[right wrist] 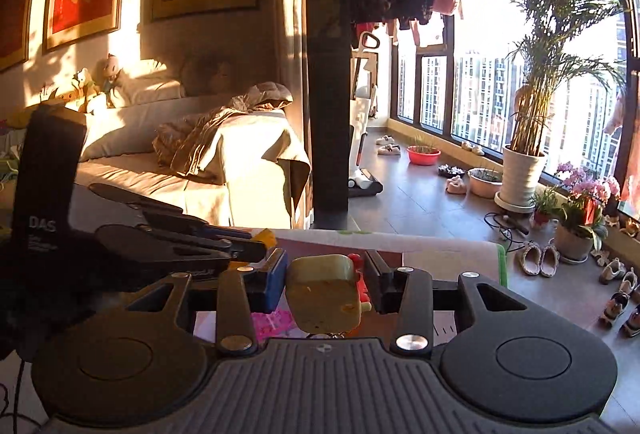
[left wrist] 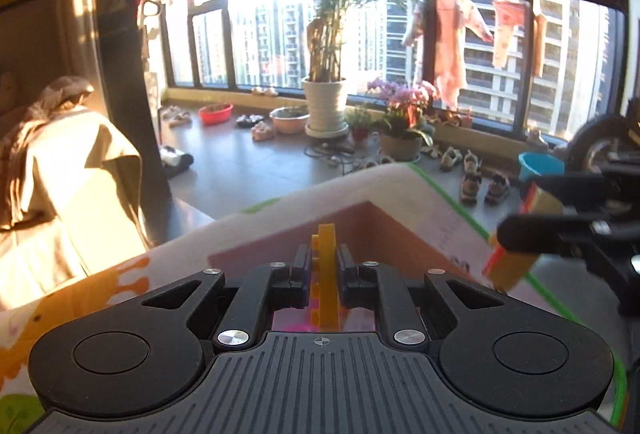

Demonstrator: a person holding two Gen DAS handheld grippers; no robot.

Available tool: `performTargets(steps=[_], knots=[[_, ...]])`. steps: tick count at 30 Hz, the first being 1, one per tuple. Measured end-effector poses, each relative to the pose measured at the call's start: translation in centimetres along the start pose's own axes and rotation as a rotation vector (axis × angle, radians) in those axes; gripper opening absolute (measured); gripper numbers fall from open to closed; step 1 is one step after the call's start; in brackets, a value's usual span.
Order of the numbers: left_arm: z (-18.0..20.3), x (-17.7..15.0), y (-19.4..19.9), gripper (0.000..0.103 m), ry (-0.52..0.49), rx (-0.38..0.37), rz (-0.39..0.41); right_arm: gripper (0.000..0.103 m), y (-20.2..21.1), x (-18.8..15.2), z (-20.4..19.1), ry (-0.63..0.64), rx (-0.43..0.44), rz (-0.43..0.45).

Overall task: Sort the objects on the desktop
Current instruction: 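Carry the keychain toy into the box with right tool while left tool carries the block, then release both toys into the box and withdraw both tools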

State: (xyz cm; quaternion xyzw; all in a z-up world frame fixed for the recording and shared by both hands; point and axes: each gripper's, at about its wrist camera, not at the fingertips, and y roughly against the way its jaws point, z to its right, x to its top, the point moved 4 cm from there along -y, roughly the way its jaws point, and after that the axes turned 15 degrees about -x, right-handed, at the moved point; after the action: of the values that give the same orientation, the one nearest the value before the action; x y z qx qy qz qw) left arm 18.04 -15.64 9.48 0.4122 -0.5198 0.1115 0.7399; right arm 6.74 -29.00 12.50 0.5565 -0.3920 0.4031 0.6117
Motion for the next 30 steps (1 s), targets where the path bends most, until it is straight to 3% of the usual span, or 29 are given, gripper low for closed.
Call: performTargets(steps=[2, 4, 8, 10, 16, 21, 26, 30], knots=[[-1.5, 0.6, -0.7, 0.024, 0.066, -0.004, 0.007, 0.041, -1.6, 0.6, 0.4, -0.038, 0.016, -0.014], [-2.7, 0.2, -0.4, 0.045, 0.102, -0.002, 0.013, 0.041, -3.4, 0.7, 0.7, -0.071, 0.031, -0.037], [-3.6, -2.8, 2.0, 0.057, 0.083, 0.055, -0.015, 0.041, -7.6, -1.2, 0.8, -0.094, 0.024, -0.111], [-3.5, -4.8, 3.5, 0.071, 0.073, 0.058, -0.038, 0.045, -8.8, -2.4, 0.8, -0.106, 0.014, -0.149], [-2.9, -11.2, 8.0, 0.092, 0.047, 0.110, -0.097, 0.048, -6.8, -5.6, -0.1, -0.040, -0.034, -0.167], [-4.7, -15.1, 10.3, 0.096, 0.106, 0.205, -0.156, 0.051, -2.8, -8.0, -4.5, 0.082, 0.040, -0.193], [-6.6, -17.3, 13.0, 0.098, 0.210, 0.260, -0.157, 0.055, 0.1, -11.6, -10.9, 0.124, 0.232, -0.315], [-8.1, -17.8, 14.6, 0.099, 0.270, 0.315, -0.154, 0.059, 2.2, -13.6, -16.0, 0.170, 0.372, -0.356]])
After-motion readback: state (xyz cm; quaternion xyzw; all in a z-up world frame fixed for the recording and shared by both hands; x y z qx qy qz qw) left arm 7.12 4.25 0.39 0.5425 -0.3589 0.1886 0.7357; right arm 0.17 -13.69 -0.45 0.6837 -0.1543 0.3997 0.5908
